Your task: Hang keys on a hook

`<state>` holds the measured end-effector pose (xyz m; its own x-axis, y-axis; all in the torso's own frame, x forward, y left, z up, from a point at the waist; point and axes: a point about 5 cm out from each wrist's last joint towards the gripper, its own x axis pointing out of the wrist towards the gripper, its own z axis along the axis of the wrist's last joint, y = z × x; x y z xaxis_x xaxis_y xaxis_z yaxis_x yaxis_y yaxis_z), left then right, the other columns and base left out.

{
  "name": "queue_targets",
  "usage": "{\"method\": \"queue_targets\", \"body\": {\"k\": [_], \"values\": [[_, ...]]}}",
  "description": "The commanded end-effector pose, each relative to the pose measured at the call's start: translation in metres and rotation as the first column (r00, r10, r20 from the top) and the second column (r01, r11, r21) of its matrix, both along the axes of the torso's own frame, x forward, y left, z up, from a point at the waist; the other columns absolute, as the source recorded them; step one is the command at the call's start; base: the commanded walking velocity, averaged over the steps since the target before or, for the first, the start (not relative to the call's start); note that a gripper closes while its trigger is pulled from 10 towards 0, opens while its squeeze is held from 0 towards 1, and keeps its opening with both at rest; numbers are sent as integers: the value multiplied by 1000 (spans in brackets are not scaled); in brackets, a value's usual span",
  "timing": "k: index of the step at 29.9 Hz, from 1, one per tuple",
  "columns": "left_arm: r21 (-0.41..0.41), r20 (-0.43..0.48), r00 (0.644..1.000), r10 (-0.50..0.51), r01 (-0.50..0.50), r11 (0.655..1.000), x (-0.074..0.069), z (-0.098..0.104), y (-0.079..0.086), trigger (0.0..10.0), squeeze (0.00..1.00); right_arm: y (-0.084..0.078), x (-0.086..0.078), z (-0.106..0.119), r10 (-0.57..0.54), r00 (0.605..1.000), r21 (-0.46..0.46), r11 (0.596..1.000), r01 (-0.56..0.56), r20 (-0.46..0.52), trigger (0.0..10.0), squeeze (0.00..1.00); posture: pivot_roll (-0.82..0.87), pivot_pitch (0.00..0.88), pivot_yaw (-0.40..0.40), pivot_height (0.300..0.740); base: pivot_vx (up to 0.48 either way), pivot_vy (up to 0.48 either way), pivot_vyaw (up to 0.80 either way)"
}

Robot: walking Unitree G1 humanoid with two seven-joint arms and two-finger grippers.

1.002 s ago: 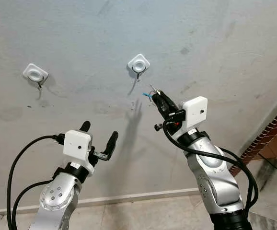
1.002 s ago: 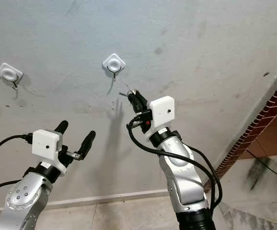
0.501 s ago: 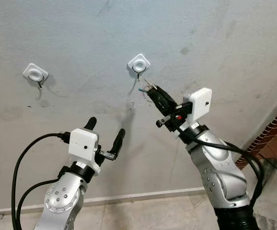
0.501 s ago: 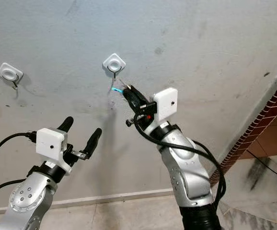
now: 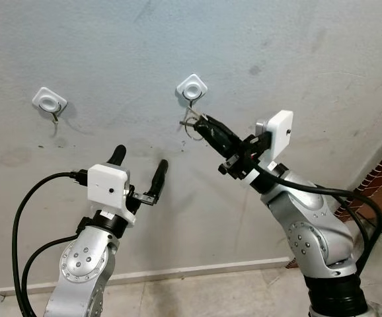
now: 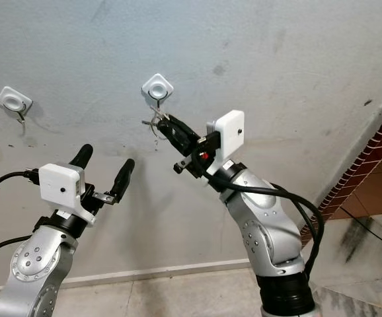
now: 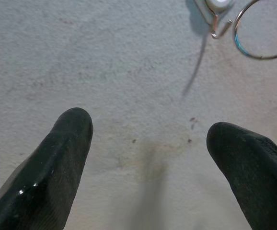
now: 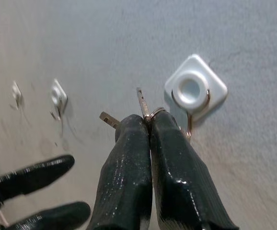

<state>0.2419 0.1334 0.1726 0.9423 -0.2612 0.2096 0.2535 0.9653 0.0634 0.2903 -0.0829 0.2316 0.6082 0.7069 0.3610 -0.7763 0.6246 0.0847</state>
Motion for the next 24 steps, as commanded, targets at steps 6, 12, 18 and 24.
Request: {"method": "queue_targets", "body": {"k": [6, 12, 18, 24], "values": [[-20, 4, 1000, 1, -1, 1000, 1, -2, -2, 10000, 0, 3, 3, 13, 20, 1000, 57, 998, -20, 5, 10000, 0, 103, 50, 14, 740, 0, 0, 0], [-38, 25, 999, -21, 22, 999, 1, 1, -6, 10000, 0, 5, 7, 15, 21, 1000, 65, 998, -21, 0, 10000, 0, 99, 51, 12, 740, 0, 0, 0], [-41, 25, 999, -27, 28, 999, 3, 0, -6, 10000, 0, 6, 12, 12, -27, 1000, 73, 997, 27, -10, 10000, 0, 97, 54, 16, 740, 0, 0, 0], [-39, 23, 999, -30, 31, 999, 2, -1, -7, 10000, 0, 5, 17, 10, -78, 997, 85, 993, 80, -23, 10000, 0, 97, 55, 16, 740, 0, 0, 0]]}}
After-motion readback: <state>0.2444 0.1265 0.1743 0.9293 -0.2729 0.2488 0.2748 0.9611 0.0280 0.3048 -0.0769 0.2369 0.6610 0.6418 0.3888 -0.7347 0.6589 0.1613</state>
